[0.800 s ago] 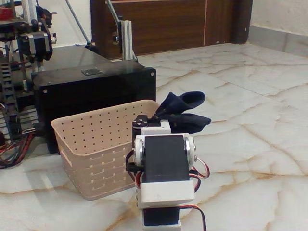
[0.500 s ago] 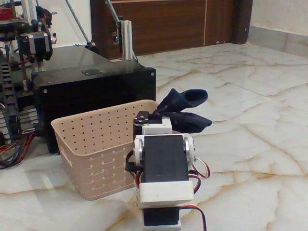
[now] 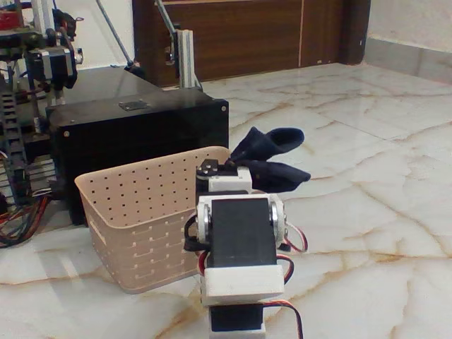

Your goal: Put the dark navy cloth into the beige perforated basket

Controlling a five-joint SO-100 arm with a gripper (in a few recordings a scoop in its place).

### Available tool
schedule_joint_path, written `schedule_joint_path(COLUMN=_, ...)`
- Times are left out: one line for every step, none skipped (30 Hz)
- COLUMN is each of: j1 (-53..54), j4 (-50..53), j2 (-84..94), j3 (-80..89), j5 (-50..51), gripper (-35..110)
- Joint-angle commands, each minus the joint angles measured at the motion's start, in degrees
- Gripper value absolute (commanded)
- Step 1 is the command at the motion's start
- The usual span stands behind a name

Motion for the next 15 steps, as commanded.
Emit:
schedule_joint_path(j1=-1.1, j4=4.5, j2=0.2, j3=-6.9, j5=1.1, gripper=0)
schedule_joint_path(j1=-1.3, j4=7.6, j2=-0.2, j3=-9.9, j5=1.4, gripper=0)
schedule_joint_path(j1=-1.5, j4=10.5, j2=-0.2, j3=-13.1, j5=1.5, gripper=0)
schedule_joint_path(j1=-1.8, j4=13.8, j2=-0.3, j3=-16.8, j5=2.4, gripper=0)
schedule_joint_path(j1=-2.0, j4=17.3, j2=-0.9, j3=-20.5, j5=3.0, gripper=0)
schedule_joint_path(j1=-2.4, j4=20.2, j2=-1.4, j3=-24.0, j5=3.8, gripper=0)
schedule_joint_path(j1=-2.7, j4=21.4, j2=-2.3, j3=-26.6, j5=4.7, gripper=0)
schedule_joint_path(j1=-3.4, j4=24.8, j2=-3.9, j3=-30.7, j5=5.3, gripper=0)
schedule_joint_path(j1=-4.1, j4=27.8, j2=-6.9, j3=-36.3, j5=6.5, gripper=0)
schedule_joint_path(j1=-4.5, j4=29.5, j2=-9.9, j3=-41.0, j5=7.7, gripper=0)
schedule_joint_path(j1=-4.9, j4=31.3, j2=-12.7, j3=-45.3, j5=9.2, gripper=0)
schedule_joint_path(j1=-5.4, j4=34.1, j2=-15.3, j3=-49.5, j5=11.6, gripper=0)
schedule_joint_path(j1=-5.8, j4=35.0, j2=-17.8, j3=-52.6, j5=14.4, gripper=0)
schedule_joint_path(j1=-6.3, j4=35.4, j2=-21.3, j3=-56.6, j5=17.1, gripper=0)
schedule_joint_path(j1=-6.9, j4=39.2, j2=-25.4, j3=-62.8, j5=20.0, gripper=0)
